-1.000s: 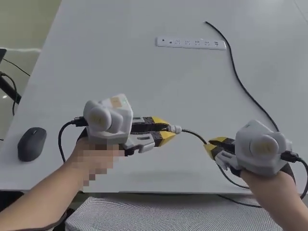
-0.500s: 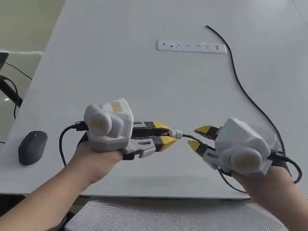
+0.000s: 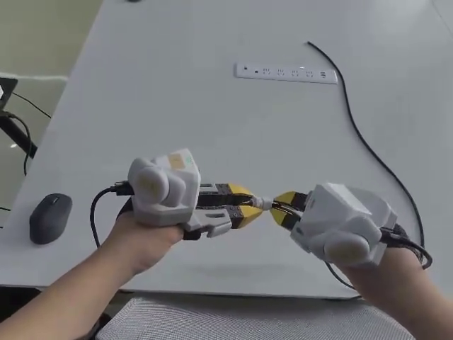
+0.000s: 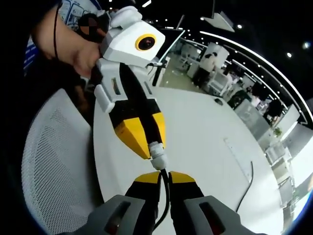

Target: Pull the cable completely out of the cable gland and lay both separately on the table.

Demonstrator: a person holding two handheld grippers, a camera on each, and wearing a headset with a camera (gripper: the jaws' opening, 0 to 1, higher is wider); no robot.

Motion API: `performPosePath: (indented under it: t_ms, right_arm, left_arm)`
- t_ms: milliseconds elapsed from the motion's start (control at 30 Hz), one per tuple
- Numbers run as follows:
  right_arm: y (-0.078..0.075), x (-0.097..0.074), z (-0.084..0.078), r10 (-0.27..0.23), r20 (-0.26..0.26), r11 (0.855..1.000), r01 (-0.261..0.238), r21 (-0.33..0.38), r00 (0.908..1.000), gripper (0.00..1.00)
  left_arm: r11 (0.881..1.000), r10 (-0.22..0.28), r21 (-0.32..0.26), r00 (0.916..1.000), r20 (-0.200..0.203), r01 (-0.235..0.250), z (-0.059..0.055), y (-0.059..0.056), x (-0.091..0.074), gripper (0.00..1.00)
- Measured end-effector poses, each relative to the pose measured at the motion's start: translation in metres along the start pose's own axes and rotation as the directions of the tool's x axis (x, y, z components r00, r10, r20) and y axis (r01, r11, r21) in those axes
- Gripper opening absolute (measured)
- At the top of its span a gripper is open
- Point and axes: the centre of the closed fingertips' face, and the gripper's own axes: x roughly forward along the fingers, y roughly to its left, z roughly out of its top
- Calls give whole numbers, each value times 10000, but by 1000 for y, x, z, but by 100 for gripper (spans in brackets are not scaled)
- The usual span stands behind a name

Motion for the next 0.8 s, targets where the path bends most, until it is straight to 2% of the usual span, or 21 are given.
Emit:
performPosePath:
  t_ms: [233,367,500,800]
  right_arm:
    - [-1,0,-3,-39,59,9996,37,264,10000,1]
    - [-2,0,-4,-74,147,9978,64,664,9999,0]
    - [-7,-3,-5,-290,311,9914,248,1286,9991,0]
    - [-10,-4,-15,-397,302,9772,325,2098,9988,0]
  left_arm:
    - [10000,-30,8,10000,10,30,0,-1,2,15]
    - [10000,15,78,10000,-24,-14,0,-2,2,15]
    - [10000,60,65,9999,84,-61,3,-2,3,15]
    - [9998,101,169,9999,47,-102,4,-3,5,15]
